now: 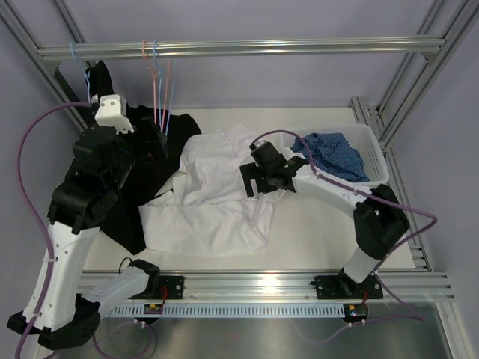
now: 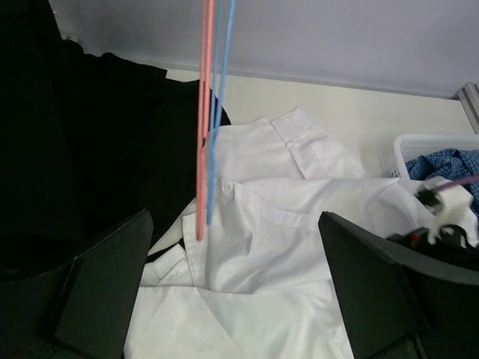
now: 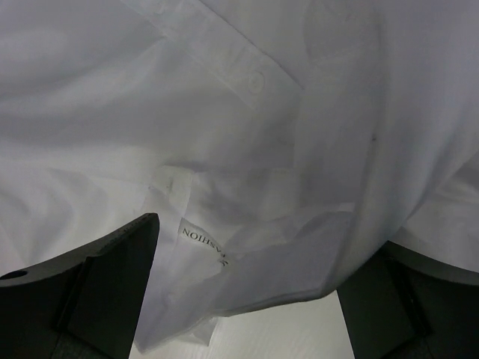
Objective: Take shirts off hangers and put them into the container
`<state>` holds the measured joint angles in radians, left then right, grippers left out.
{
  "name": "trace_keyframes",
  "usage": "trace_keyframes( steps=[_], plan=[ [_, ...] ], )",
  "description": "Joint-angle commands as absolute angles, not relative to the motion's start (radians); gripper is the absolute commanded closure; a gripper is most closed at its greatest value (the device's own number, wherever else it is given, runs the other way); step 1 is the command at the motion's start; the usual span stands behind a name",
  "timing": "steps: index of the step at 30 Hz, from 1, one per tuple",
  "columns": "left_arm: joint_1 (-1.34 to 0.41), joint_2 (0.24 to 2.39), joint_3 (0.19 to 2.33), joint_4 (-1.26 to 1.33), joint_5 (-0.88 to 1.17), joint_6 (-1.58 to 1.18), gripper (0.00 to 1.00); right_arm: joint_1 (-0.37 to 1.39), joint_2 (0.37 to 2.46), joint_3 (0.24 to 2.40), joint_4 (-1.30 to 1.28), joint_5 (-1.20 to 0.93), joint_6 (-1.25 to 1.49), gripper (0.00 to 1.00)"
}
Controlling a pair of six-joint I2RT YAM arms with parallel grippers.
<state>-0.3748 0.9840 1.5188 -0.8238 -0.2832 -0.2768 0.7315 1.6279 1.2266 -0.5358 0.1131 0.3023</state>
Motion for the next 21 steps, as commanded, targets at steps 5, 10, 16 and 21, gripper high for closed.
trace_keyframes(
  steps=[5, 10, 16, 21],
  plan=[
    [-0.371, 0.859, 1.459, -0.891, -0.262, -0.245, 0.01, 0.758, 1.859, 1.344, -0.451, 0.143, 0.38, 0.01],
    [-0.371, 0.816, 1.422, -0.911, -0.27, -0.242, 0.01, 0.769, 1.976, 1.38, -0.478, 0.133, 0.397, 0.01],
    [-0.371, 0.785, 1.399, -0.896, -0.288, -0.229, 0.01, 0.772, 2.037, 1.37, -0.534, 0.118, 0.417, 0.1],
    [-0.371, 0.785, 1.39, -0.881, -0.293, -0.221, 0.01, 0.778, 1.999, 1.306, -0.538, 0.045, 0.391, 0.88]
  ],
)
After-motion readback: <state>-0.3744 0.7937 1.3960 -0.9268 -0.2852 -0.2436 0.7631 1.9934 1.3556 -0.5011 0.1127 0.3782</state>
